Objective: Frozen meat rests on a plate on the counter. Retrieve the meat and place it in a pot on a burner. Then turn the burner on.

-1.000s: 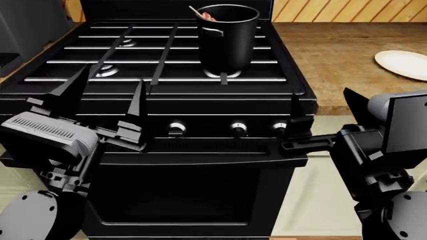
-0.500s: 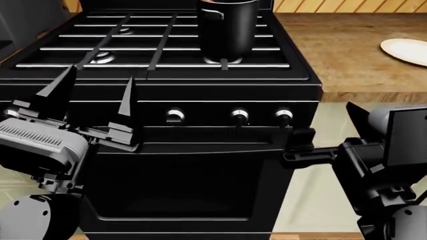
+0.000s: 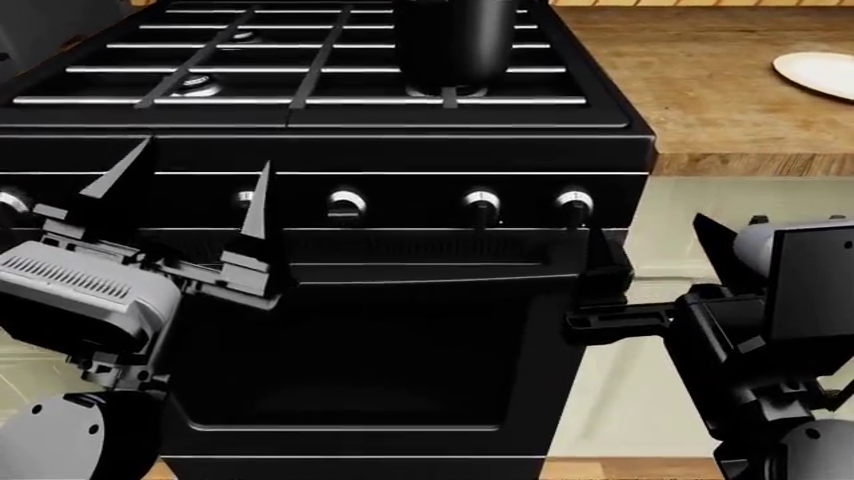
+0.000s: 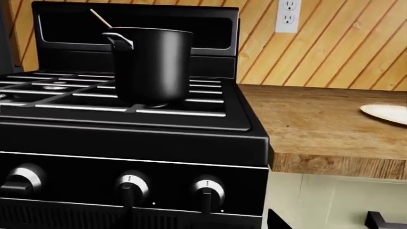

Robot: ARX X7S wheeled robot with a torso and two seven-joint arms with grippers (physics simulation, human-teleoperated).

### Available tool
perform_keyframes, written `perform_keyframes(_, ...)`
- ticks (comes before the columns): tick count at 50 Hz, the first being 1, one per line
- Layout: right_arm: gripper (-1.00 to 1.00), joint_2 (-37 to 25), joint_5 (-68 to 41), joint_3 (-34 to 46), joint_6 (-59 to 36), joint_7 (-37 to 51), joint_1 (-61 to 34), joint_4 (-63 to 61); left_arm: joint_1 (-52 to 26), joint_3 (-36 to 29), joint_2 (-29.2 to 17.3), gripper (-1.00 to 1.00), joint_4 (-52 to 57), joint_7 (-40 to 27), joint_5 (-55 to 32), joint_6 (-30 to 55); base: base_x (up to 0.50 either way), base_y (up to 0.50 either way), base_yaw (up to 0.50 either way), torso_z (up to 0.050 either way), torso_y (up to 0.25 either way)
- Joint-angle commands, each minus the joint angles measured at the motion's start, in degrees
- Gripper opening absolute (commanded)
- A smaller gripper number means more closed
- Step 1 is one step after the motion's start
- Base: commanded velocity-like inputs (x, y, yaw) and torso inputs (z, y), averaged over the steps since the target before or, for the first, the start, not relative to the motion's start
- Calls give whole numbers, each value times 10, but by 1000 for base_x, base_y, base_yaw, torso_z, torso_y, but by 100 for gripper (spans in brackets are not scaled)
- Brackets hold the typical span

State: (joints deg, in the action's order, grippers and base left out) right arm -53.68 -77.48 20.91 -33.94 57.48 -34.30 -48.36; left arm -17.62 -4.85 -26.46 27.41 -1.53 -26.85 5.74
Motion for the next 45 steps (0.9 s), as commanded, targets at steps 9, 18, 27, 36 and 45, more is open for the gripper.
perform_keyframes(9, 100, 0, 1, 0, 1, 5, -1, -3, 5, 0, -4, 100, 5, 4, -10, -5, 0, 0, 0, -50, 54)
perform_keyframes(18, 100, 0, -1, 0, 0, 8, -3, -6, 7, 0, -5, 100, 7, 3, -13, -5, 0, 0, 0, -50, 54)
perform_keyframes(27, 100, -1, -5, 1, -4, 14, -9, -11, 6, -5, -6, 100, 8, 0, -8, -1, 0, 0, 0, -11, 13)
perform_keyframes(36, 100, 5, -23, 17, -44, 45, -60, 3, 6, -2, -4, 100, 7, -3, -14, -1, 0, 0, 0, 0, 0)
perform_keyframes(45, 100, 30, -38, 44, -90, 53, -126, 35, 2, -4, -2, 100, -6, -2, -16, -2, 0, 0, 0, 0, 0)
